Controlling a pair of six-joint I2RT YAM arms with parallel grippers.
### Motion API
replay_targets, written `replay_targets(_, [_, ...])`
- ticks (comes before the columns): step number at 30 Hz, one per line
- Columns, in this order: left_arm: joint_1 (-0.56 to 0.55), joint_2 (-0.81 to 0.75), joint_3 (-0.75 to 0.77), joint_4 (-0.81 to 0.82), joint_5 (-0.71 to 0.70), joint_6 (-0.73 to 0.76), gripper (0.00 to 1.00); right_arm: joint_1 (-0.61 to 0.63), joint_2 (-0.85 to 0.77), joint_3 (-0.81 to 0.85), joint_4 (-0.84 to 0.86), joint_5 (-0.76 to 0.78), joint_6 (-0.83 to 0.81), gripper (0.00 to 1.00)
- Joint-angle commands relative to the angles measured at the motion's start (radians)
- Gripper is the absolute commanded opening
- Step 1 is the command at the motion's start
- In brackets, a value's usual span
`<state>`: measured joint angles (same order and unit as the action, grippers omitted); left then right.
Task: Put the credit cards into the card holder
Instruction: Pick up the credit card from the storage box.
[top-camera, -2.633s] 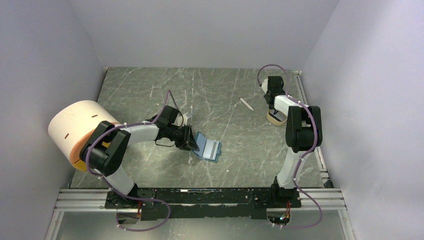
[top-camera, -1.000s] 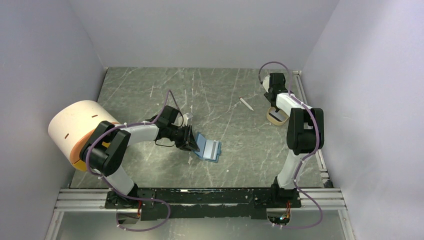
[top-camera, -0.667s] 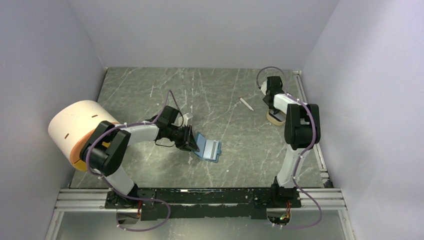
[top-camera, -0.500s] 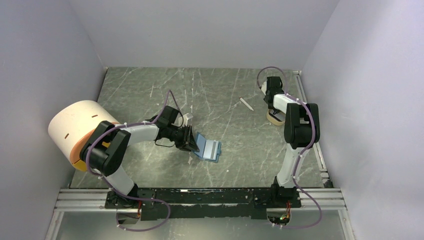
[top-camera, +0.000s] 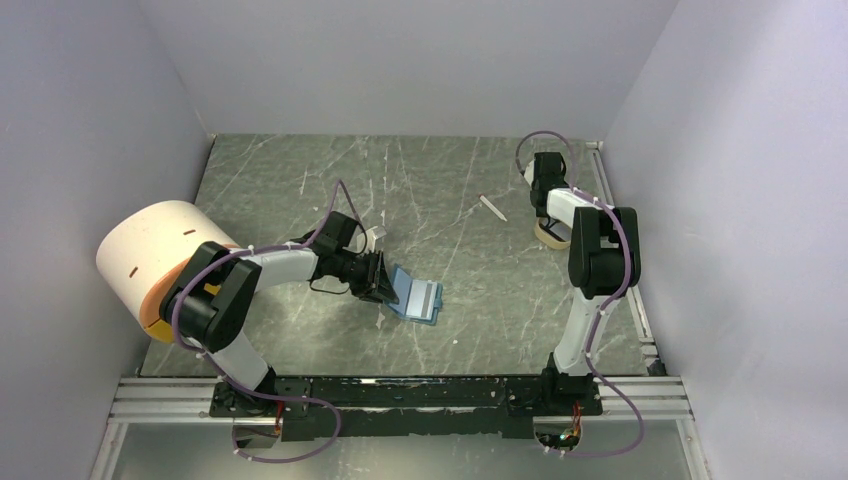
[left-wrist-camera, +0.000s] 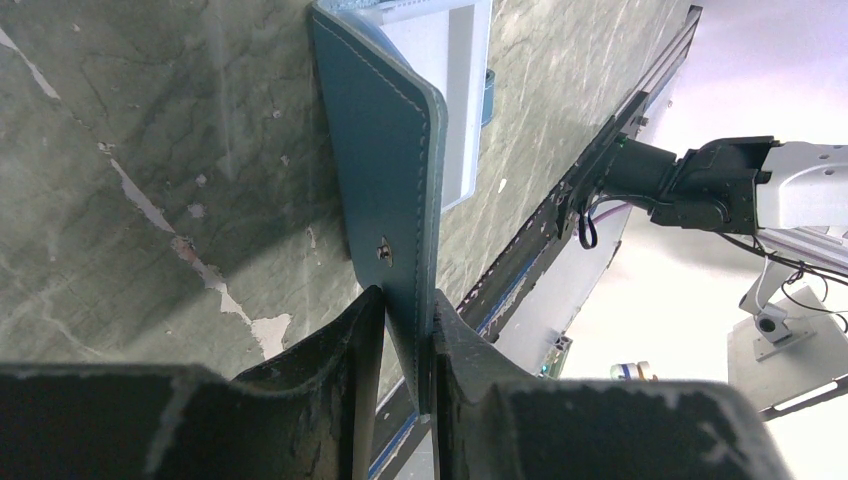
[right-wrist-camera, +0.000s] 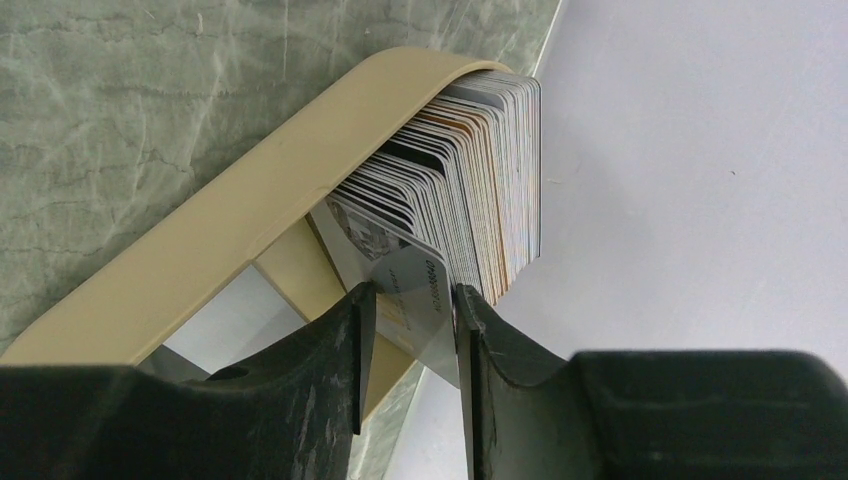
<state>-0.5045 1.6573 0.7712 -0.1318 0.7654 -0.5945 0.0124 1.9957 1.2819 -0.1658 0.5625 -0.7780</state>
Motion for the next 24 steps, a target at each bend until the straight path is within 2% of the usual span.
replay_targets(1, [0.008,-0.001,-0.002,0.007,0.029,0.006,0.27,-0.011,-0.058,-0.006,0.026,0.017,0.013,0.37])
replay_targets(16, [0.007,-0.009,-0.017,0.025,0.036,-0.005,0.27,-0.011,-0.073,0.007,-0.016,0.011,0.035,0.37])
replay_targets(17, [0.007,-0.009,-0.017,0.026,0.038,-0.006,0.27,-0.011,-0.073,0.009,-0.024,0.004,0.039,0.35])
replay_targets(19, [0.008,-0.008,-0.012,0.025,0.038,-0.007,0.27,-0.008,-0.069,0.017,-0.046,-0.001,0.053,0.22])
replay_targets(20, [0.008,-0.007,-0.011,0.028,0.040,-0.008,0.27,-0.005,-0.067,0.023,-0.062,0.000,0.064,0.19])
replay_targets(24, [0.006,-0.002,-0.008,0.027,0.044,-0.009,0.27,0.018,-0.082,0.033,-0.136,-0.030,0.115,0.19])
